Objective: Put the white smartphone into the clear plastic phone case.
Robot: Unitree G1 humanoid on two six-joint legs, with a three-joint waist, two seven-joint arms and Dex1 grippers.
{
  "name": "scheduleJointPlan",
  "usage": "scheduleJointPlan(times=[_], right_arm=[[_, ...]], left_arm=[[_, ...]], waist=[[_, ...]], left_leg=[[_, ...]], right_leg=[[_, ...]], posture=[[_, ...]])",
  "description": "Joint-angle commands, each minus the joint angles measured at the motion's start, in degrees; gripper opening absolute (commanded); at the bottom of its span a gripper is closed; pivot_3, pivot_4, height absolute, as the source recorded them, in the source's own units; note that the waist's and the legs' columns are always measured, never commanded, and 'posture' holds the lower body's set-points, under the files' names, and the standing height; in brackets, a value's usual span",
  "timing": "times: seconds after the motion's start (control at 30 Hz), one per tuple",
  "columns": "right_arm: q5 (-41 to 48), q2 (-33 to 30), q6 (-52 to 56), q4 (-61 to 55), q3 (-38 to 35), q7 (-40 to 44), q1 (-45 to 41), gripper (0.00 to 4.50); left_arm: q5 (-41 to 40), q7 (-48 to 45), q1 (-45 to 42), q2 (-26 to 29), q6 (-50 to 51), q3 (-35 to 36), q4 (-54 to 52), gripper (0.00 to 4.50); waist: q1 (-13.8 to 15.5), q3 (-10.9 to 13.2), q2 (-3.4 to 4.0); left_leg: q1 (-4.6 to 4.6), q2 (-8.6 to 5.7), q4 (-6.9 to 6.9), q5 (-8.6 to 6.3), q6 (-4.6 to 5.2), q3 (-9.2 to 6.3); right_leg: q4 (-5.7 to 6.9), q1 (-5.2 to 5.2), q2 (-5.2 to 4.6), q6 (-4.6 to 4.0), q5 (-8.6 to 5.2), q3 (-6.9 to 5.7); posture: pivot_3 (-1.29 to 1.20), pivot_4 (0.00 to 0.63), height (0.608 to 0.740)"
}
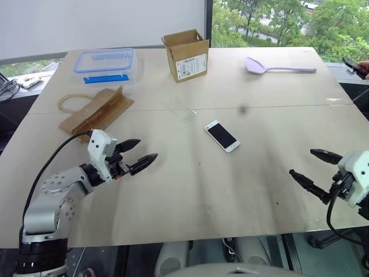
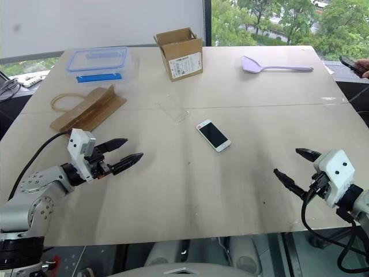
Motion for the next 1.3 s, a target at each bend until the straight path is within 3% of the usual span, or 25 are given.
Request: scheduleJointPlan(times=[0.03,0.1,0.2,0.43,0.53,0.67,0.83,0.87,0.9,1.13,1.17,1.3], right_arm=[[0.71,2.10,-2.63,-4.43,2.92,-1.33,-1.22,4.50],[1.38,3.87,-1.90,-8.22,9.13,-3.24,-4.56,4.50],[4.27,4.59,0.02,-10.98,12.12,-3.70,-6.87,4.50],[3.26,4.81,1.16,-13.52,16.52,-7.67,-10.48,4.50],[2.95,4.65,1.92,-14.40,17.78,-9.06,-10.49,4.50],[3.22,4.23,3.18,-16.60,17.40,-10.94,-9.47,4.50],[3.15,4.62,5.21,-20.69,16.66,-14.97,-8.20,4.50],[2.88,4.78,5.37,-21.30,16.84,-15.62,-7.76,4.50],[2.40,4.80,5.39,-21.65,17.10,-16.18,-7.38,4.50],[1.68,5.13,5.74,-22.60,18.47,-18.58,-7.01,4.50],[1.15,5.04,5.67,-22.57,18.98,-18.73,-6.89,4.50],[1.93,5.61,6.49,-23.54,20.07,-19.96,-7.32,4.50]], left_arm=[[2.42,-2.63,-7.63,1.69,-3.13,-2.03,6.15,4.44],[8.31,-5.54,-18.52,3.27,-5.88,-8.69,15.37,4.44],[12.65,-10.90,-28.01,2.74,-11.14,-14.25,24.79,4.44],[27.65,-20.19,-52.99,-2.99,-28.58,-27.73,57.78,4.44],[34.79,-19.89,-61.81,-6.38,-37.01,-32.43,72.00,4.44],[41.09,-14.84,-68.99,-10.00,-40.19,-34.93,82.69,4.44],[47.88,-10.22,-72.47,-12.64,-35.71,-37.87,88.41,4.44],[47.86,-10.10,-72.69,-13.39,-34.09,-37.25,89.01,3.92],[47.79,-9.98,-72.77,-13.96,-32.82,-36.62,89.42,3.74],[47.10,-9.06,-71.43,-15.02,-30.29,-33.03,90.05,0.38],[46.63,-9.70,-71.29,-14.92,-29.73,-32.27,90.05,0.09],[45.66,-13.16,-71.38,-14.04,-27.97,-29.81,89.70,0.09]], waist=[[0.23,-0.01,-0.01],[0.90,-0.01,-0.03],[1.13,0.02,0.07],[1.16,0.00,-0.06],[1.11,0.01,-0.07],[0.79,0.03,-0.10],[0.66,0.03,-0.10],[0.72,0.02,-0.10],[0.80,0.02,-0.11],[1.01,0.00,-0.11],[1.00,0.00,-0.11],[0.87,0.00,-0.11]], left_leg=[[0.00,0.00,0.00,0.00,0.00,0.00],[0.05,0.01,0.06,0.00,0.01,-0.12],[-0.11,0.09,0.41,0.00,0.00,-0.45],[-0.27,-0.07,0.42,-0.15,0.23,-0.28],[-0.31,-0.07,0.40,-0.19,0.30,-0.27],[-0.32,-0.06,0.39,-0.27,0.42,-0.17],[-0.30,-0.05,0.39,-0.27,0.43,-0.18],[-0.29,-0.05,0.40,-0.27,0.43,-0.18],[-0.28,-0.05,0.41,-0.27,0.43,-0.17],[-0.12,-0.04,0.77,-0.27,0.43,-0.19],[-0.11,-0.04,0.78,-0.27,0.44,-0.19],[-0.12,-0.04,0.78,-0.27,0.43,-0.19]], right_leg=[[0.00,0.00,0.00,0.00,0.00,0.00],[0.07,0.10,0.06,0.00,0.00,-0.16],[0.17,0.14,0.32,-0.02,0.00,-0.27],[-0.28,0.29,0.29,0.28,0.13,-0.03],[-0.35,0.28,0.30,0.35,0.09,-0.04],[-0.43,0.28,0.30,0.40,0.07,0.04],[-0.39,0.28,0.30,0.43,0.07,0.04],[-0.37,0.28,0.29,0.43,0.07,0.04],[-0.34,0.29,0.29,0.44,0.07,0.04],[0.17,0.36,0.28,0.43,0.06,0.08],[0.19,0.35,0.28,0.43,0.06,0.08],[0.25,0.32,0.29,0.42,0.06,0.10]], posture=[[0.00,0.150,0.740],[0.00,0.150,0.740],[0.00,0.150,0.740],[0.00,0.150,0.740],[0.00,0.150,0.740],[0.00,0.150,0.740],[0.00,0.150,0.740],[0.00,0.150,0.740],[0.00,0.150,0.740],[0.00,0.150,0.740],[0.00,0.150,0.740],[0.00,0.150,0.740]])
